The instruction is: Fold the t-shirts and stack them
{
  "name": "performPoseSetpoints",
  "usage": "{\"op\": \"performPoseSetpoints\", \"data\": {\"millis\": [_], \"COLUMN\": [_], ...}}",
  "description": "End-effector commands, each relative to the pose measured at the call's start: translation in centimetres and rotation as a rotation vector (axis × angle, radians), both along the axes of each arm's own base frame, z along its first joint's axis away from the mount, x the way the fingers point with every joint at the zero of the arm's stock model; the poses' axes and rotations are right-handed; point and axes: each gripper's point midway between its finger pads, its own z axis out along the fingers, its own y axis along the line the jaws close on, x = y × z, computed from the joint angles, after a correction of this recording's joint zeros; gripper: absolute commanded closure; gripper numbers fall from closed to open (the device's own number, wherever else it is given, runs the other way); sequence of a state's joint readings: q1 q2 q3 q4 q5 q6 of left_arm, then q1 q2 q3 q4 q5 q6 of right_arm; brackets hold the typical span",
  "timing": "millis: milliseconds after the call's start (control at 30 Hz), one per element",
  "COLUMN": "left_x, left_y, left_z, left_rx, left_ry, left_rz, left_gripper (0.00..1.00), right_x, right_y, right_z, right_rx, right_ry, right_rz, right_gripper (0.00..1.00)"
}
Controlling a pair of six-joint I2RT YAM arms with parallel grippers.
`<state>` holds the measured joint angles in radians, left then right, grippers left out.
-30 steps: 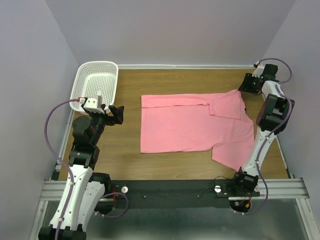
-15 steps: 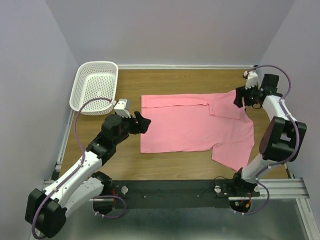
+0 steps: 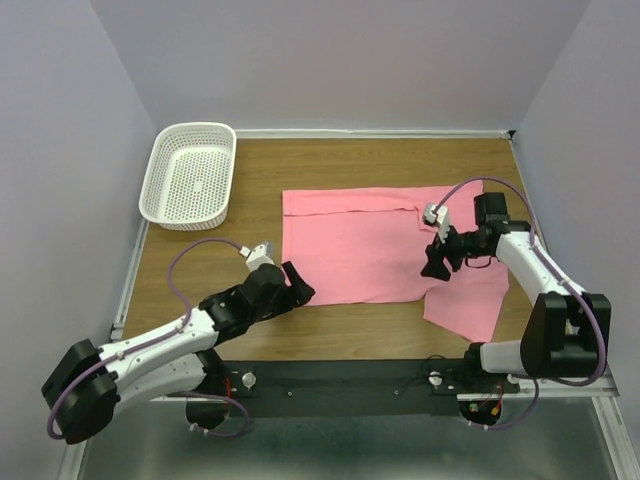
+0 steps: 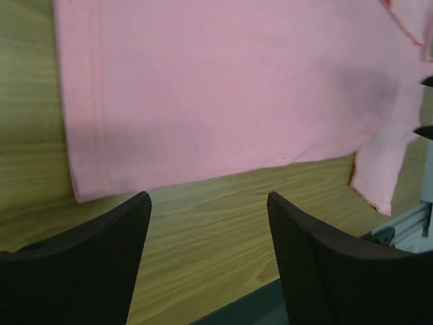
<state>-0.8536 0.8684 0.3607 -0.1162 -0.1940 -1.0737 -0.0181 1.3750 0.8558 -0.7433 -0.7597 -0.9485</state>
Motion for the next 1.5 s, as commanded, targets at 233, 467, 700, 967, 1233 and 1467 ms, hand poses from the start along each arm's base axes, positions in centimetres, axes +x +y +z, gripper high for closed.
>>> {"op": "performPoseSetpoints", "data": {"millis": [233,467,700,967,1233,1467], "left_x": [-1.9,0.1,9.6,23.3,30.1,30.7], "left_y": [2.5,2.6,1.3,8.0,6.6,6.6], "left_z": [-4.6,-3.9,11.4,10.7,2.5,-3.8], "left_rx": [0.081,0.156,0.133,0.245,0.314,0.366], "left_ry": [0.288,0.244,-0.458,-0.426,-0.183,-0.013], "left_rz": [0.3,0.351,0.084,0.001,-0.111,-0.142], "left_gripper": [0.21,0.23,0.13,0.23,0.35,0.39], "right_x": [-0.4,0.4,6.9,10.7,11.4,11.2], "right_y": [-2.4,-2.1,-2.1,-6.6,-11.8,-12.1], "right_z": [-1.1,-1.0,2.0,2.3,0.8,0.2], "right_rx": [-0.144,-0.11,-0.036,0.124,0.264,0.301], "right_ry": [-0.049,-0.026,-0.043,0.041,0.115,0.139], "right_rz": [-0.008,-0.067,-0.273,-0.513,-0.638,-0.646], "right_gripper": [0.25,0.27,0.27,0.28,0.32,0.34]}}
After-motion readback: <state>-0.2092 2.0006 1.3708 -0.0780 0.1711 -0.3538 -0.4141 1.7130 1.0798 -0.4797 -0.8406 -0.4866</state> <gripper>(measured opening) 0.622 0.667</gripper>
